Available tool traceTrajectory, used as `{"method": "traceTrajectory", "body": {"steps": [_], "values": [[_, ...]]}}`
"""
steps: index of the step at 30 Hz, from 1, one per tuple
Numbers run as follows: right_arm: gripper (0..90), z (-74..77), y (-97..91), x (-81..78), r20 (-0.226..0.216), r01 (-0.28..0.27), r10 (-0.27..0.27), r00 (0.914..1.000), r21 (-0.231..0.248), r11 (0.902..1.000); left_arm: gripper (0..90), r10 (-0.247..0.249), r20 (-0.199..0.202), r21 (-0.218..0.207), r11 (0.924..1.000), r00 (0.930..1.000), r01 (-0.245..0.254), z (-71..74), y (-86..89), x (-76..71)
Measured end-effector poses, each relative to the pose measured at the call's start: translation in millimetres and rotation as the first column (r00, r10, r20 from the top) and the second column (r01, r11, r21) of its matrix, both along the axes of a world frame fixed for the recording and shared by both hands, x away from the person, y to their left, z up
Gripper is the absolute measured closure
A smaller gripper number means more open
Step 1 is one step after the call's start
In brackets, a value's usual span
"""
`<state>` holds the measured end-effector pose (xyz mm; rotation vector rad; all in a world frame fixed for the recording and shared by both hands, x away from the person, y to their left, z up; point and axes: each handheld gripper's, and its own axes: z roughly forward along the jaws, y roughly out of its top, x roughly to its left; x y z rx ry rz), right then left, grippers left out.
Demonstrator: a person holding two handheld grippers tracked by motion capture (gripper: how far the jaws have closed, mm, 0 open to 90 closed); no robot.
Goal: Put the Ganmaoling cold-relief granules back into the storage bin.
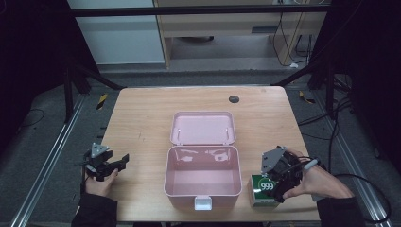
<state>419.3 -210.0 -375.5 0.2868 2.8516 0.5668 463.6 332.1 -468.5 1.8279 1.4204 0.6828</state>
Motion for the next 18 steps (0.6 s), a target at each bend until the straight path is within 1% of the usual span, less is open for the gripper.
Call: {"method": "traceTrajectory", "body": {"steps": [5, 9, 14, 16, 18], "values": [[1.7, -6.6, -0.9, -1.0, -0.018, -0.003, 0.003, 0.9998, -0.021, 0.9998, 27.7, -0.003, -0.001, 0.002, 1.0000, 1.0000, 0.003, -0.2, -0.3, -0.1], [1.2, -9.6, -1.2, -2.0, -0.029, -0.006, 0.005, 0.9996, -0.023, 0.9997, 27.8, -0.003, -0.001, 0.003, 1.0000, 1.0000, 0.003, -0.4, -0.3, 0.1], [1.2, -18.4, 1.1, -3.1, -0.051, -0.013, 0.011, 0.9986, -0.043, 0.9990, 27.8, -0.005, -0.001, 0.011, 0.9999, 1.0000, 0.005, -0.8, -1.2, 0.5], [1.1, -21.8, 1.3, -2.9, -0.060, -0.008, 0.005, 0.9982, -0.045, 0.9989, 27.8, -0.005, -0.003, 0.013, 0.9999, 1.0000, 0.005, -1.0, -1.2, 0.5], [1.3, -25.0, 1.7, -2.3, -0.064, -0.014, 0.011, 0.9979, -0.047, 0.9988, 27.8, -0.006, -0.003, 0.015, 0.9999, 1.0000, 0.006, -1.1, -0.9, 0.5]]}}
